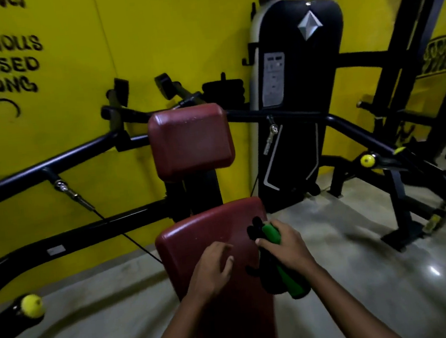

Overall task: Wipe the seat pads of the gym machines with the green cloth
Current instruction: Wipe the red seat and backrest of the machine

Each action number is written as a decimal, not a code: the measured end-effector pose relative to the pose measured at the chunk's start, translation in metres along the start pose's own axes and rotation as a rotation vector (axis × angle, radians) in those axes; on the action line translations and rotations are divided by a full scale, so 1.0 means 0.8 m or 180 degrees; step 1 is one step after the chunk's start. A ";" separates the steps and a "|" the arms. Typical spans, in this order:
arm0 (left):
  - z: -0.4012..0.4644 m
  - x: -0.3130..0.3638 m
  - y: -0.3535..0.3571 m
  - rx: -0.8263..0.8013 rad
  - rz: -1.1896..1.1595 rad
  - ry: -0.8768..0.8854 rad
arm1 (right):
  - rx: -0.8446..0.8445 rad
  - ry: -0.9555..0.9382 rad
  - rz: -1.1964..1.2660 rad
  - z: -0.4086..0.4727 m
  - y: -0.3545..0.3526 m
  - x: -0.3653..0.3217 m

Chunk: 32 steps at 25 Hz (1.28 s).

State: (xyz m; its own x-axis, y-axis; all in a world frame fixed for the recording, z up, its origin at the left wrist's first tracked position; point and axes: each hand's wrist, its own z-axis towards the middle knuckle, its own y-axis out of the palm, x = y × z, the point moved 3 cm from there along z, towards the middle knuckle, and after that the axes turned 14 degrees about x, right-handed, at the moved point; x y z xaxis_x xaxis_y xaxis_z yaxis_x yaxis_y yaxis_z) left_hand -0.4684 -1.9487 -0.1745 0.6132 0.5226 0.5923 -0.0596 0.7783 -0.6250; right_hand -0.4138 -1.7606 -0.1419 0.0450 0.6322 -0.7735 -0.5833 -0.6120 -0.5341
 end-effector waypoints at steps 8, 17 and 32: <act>0.046 -0.006 -0.022 0.0728 0.0246 -0.0342 | -0.0515 -0.0645 0.0284 0.084 0.019 -0.024; 0.065 0.036 -0.005 0.0841 0.0781 -0.0757 | -0.0680 -0.1041 0.0395 0.180 -0.022 -0.030; 0.024 -0.051 -0.029 0.0990 0.1466 -0.1101 | -0.1004 -0.1367 -0.0770 0.153 0.083 -0.039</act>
State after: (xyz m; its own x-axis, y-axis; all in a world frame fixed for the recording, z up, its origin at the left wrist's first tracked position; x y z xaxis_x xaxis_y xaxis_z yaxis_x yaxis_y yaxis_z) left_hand -0.5075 -1.9817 -0.1741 0.1848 0.8679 0.4610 -0.5126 0.4854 -0.7083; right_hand -0.5535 -1.7632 -0.1114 -0.2243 0.8673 -0.4444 -0.3247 -0.4965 -0.8050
